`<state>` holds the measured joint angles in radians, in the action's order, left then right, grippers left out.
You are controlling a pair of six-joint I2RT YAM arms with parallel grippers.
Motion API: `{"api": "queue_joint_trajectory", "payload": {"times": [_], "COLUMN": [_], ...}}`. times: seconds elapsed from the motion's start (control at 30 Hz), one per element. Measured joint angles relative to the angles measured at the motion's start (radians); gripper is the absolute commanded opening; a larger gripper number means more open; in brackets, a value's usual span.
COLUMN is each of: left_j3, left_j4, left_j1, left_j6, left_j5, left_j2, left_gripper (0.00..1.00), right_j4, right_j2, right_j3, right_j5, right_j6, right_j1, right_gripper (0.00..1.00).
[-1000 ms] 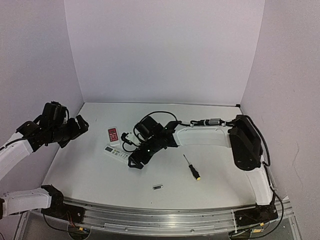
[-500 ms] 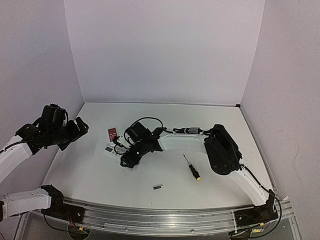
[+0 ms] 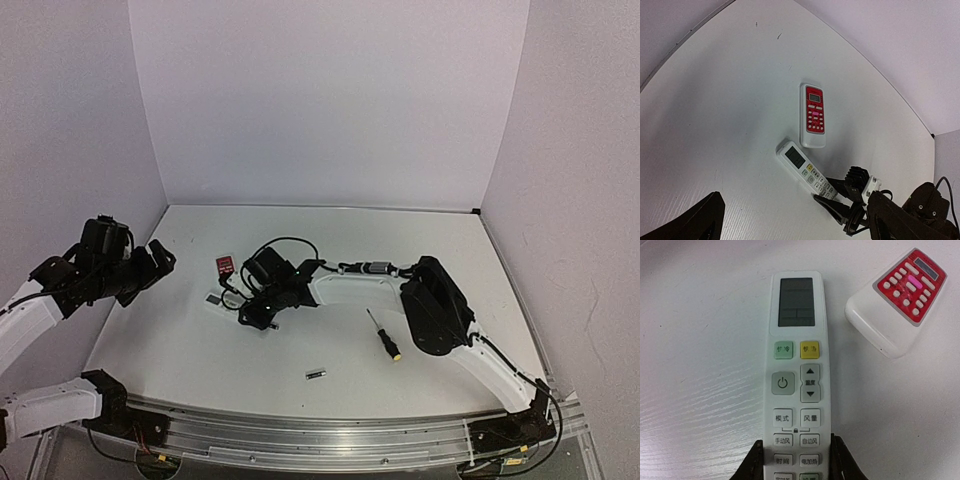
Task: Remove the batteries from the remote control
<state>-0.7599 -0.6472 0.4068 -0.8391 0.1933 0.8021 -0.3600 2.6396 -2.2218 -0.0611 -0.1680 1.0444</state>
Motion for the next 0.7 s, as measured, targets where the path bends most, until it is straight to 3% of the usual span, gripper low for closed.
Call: {"api": "queue_joint_trajectory", "payload": {"times": [0.1,0.33,0.53,0.7], "left_j3": [0.026,0.035,0.034,0.035], "left_j4": [0.019,0.092,0.225,0.370], "left_j1": [0.000,0.000,0.000,0.000], "left_j6": [0.002,0.055,0.149,0.200], "left_j5": [-0.008,-0.060,-0.175,-0.295], "left_j2": [-0.004,0.001,0.001,0.018], "left_gripper": [1.00,1.00,1.00,1.00], "right_j4": [0.000,-0.026,-0.051,0.153], "right_j2": [0.000,-0.039,-0.336,-0.649], "right_j3": [0.000,0.028,0.314,0.628], "right_j5": [0.004,-0.016,-0.138,-0.338], "right_j6": [0.010,0.161,0.422,0.716], "right_j1": [0.007,0.010,-0.015,-0.126], "right_gripper": [0.00,0.00,0.00,0.00]}}
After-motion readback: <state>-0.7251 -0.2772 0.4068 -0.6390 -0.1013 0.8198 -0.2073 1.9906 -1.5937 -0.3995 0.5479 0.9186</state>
